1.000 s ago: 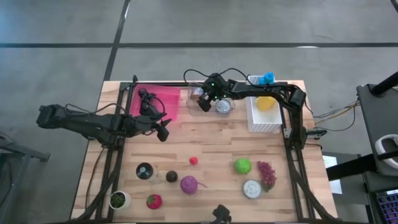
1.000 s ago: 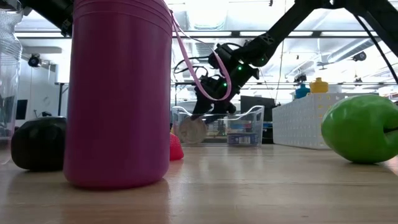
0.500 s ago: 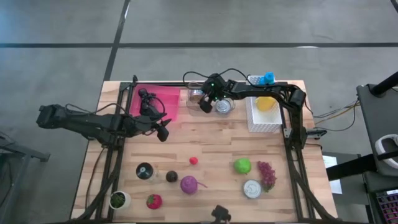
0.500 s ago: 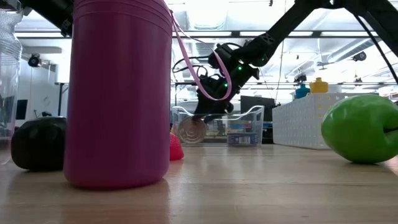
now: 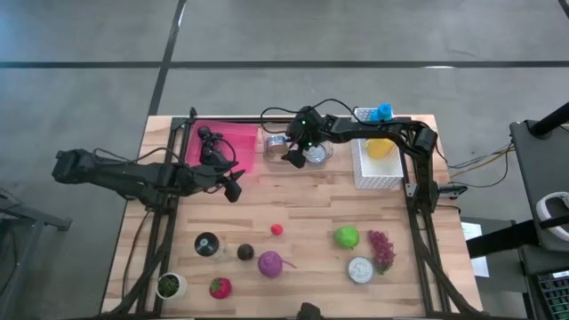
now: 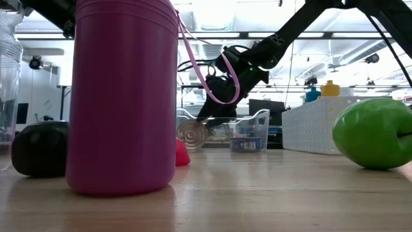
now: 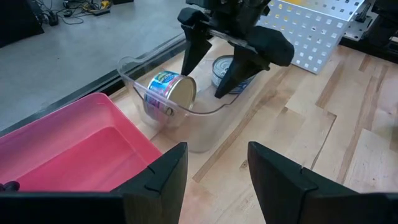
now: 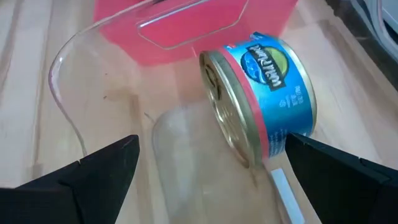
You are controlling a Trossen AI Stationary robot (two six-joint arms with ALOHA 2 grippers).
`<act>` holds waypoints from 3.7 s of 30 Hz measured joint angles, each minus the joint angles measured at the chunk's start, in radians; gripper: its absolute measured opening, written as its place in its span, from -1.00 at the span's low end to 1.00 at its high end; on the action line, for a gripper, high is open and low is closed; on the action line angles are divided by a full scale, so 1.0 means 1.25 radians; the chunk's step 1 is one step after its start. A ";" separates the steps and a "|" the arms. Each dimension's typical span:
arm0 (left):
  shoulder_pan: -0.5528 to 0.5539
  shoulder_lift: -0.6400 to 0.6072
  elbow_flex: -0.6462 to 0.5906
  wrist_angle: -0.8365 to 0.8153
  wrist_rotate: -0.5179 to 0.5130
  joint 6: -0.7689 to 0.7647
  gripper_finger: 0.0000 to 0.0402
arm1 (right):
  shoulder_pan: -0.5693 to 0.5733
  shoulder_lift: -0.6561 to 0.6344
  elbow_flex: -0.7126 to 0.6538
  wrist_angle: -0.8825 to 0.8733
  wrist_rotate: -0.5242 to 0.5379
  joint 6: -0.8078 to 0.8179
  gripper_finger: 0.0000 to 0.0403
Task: Pick & Place Food Item
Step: Put the blue red tuna can into the transparent bin
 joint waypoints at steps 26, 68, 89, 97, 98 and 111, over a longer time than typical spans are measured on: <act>0.000 0.000 0.000 0.000 0.000 0.000 -0.14 | 0.004 -0.039 0.000 -0.043 0.034 0.009 0.99; 0.000 0.000 0.000 0.000 0.000 0.000 -0.14 | -0.003 0.068 0.006 0.097 0.092 -0.041 0.96; 0.000 0.000 0.000 0.000 0.000 0.000 -0.14 | 0.008 0.065 0.005 0.108 0.091 -0.009 -0.05; 0.000 0.000 0.000 0.000 0.000 0.000 -0.16 | 0.007 0.026 0.004 0.060 0.091 0.009 -0.05; 0.000 0.000 0.000 0.000 0.000 0.000 -0.16 | 0.006 0.015 0.004 0.050 0.090 0.013 -0.05; 0.000 0.000 0.000 0.000 0.000 0.000 -0.16 | -0.066 0.012 0.004 -0.093 -0.157 0.021 -0.05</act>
